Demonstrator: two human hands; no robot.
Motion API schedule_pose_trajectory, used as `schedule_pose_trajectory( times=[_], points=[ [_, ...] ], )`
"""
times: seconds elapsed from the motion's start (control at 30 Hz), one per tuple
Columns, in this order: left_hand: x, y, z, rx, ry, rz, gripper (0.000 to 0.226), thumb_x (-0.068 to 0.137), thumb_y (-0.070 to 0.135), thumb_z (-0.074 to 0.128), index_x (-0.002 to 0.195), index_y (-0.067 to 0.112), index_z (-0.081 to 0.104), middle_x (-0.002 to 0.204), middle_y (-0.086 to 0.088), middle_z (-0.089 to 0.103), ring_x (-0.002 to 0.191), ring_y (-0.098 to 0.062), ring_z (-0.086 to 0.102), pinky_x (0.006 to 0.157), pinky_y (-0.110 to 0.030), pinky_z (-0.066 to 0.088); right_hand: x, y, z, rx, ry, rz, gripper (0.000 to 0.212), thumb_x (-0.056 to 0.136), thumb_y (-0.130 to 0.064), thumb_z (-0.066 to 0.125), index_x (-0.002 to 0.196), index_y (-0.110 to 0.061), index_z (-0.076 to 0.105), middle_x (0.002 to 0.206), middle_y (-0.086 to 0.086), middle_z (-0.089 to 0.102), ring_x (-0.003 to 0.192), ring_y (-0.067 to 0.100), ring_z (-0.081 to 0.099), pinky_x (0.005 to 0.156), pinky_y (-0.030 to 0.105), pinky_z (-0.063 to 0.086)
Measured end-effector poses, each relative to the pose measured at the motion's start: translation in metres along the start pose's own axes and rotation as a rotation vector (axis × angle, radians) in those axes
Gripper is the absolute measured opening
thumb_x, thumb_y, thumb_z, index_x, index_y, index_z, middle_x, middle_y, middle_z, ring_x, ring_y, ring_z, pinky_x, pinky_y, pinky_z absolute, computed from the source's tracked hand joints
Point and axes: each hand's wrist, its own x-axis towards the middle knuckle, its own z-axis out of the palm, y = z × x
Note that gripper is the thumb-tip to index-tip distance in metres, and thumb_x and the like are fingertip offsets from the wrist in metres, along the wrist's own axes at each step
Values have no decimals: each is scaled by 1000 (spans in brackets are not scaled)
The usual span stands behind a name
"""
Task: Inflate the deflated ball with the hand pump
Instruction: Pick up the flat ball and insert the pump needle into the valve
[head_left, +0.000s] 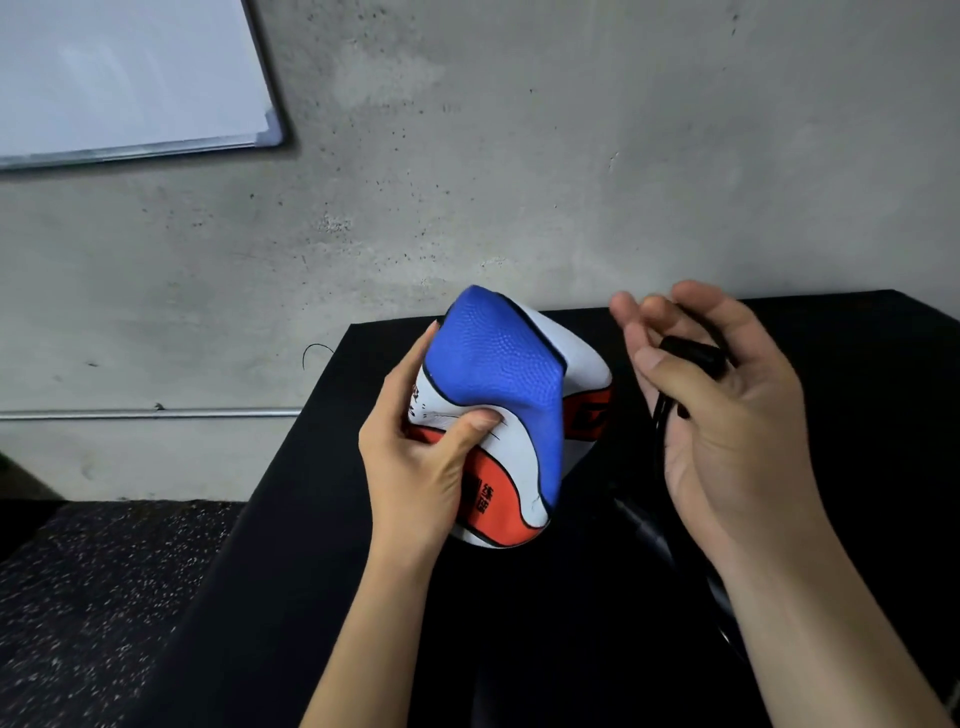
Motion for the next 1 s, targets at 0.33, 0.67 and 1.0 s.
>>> schedule_pose_trajectory(
  times=[0.33, 0.67, 1.0],
  points=[
    [-1, -4, 11, -108, 200, -224, 31, 95, 31, 64, 119, 12, 64, 101, 5, 75, 93, -6, 71, 81, -23, 53, -5, -4, 2, -20, -178, 29, 31, 101, -1, 46, 128, -15, 49, 132, 17, 64, 122, 27, 63, 102, 37, 50],
    [12, 9, 14, -847, 262, -890, 49, 90, 60, 57, 118, 21, 67, 113, -5, 76, 101, -22, 74, 81, -42, 61, -9, 13, 6, -356, -174, 23, 30, 92, -32, 57, 118, -16, 55, 113, -2, 75, 108, 15, 71, 80, 25, 53],
    [16, 1, 11, -1115, 305, -987, 54, 93, 53, 61, 124, 9, 66, 112, -14, 75, 103, -27, 73, 84, -44, 60, -19, 20, 21, -336, -226, 10, 22, 83, -27, 69, 102, -16, 72, 96, 4, 78, 96, 17, 74, 77, 20, 53]
  ],
)
